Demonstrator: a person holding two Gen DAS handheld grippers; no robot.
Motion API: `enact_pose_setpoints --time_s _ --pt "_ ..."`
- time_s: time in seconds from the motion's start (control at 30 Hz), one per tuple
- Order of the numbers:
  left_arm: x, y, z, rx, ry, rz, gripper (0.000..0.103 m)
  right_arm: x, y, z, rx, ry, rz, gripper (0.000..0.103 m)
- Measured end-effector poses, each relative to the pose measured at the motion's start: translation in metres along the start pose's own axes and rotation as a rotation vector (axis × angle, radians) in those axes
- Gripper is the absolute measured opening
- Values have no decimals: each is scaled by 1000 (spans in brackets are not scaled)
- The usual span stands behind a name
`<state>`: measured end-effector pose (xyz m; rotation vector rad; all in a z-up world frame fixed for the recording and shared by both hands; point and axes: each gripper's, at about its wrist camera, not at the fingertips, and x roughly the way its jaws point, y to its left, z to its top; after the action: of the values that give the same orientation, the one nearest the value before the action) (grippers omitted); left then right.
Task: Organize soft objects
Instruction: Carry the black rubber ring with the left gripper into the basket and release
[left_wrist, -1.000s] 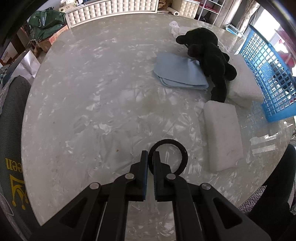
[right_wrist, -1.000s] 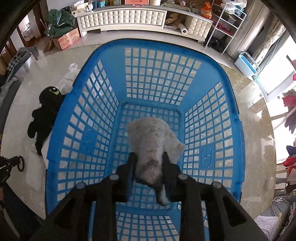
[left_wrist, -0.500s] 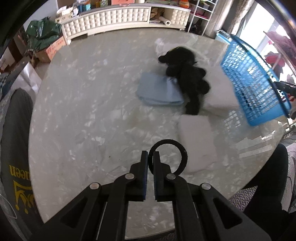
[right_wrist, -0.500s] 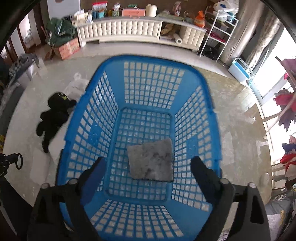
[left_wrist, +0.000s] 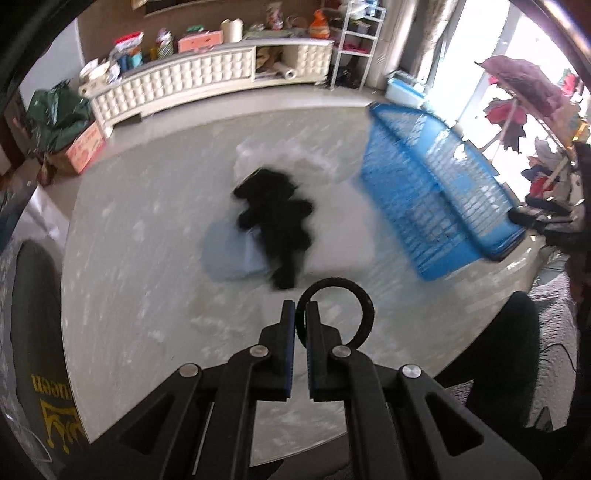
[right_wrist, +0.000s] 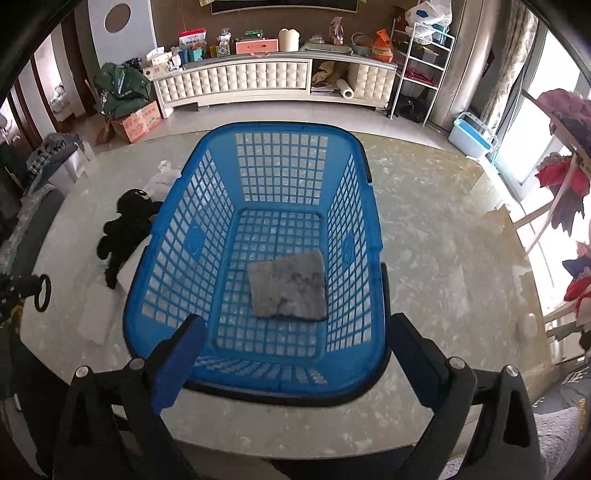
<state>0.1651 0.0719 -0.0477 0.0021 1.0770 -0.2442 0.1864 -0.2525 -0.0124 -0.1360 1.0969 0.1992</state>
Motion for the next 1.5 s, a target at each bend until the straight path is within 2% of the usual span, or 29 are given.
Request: enact_pose_setpoints --time_s 0.27,0.57,0.63,0.93,1.2,1.5 --pt "-22 -65 48 104 -74 -64 4 3 -7 -4 41 5 23 98" --pt "-1 -118 96 182 -76 -92 4 -8 -21 -4 52 -120 -4 98" --pt "8 -129 106 196 -70 -98 4 -6 -23 -4 46 -139 -35 98" --pt "66 -165 144 251 -7 -104 4 14 -39 3 78 -124 -40 98" --pt "122 -179 166 252 45 -98 4 25 -43 3 83 -82 -2 99" --pt "156 -188 171 267 76 -49 4 27 -57 4 131 -87 39 99"
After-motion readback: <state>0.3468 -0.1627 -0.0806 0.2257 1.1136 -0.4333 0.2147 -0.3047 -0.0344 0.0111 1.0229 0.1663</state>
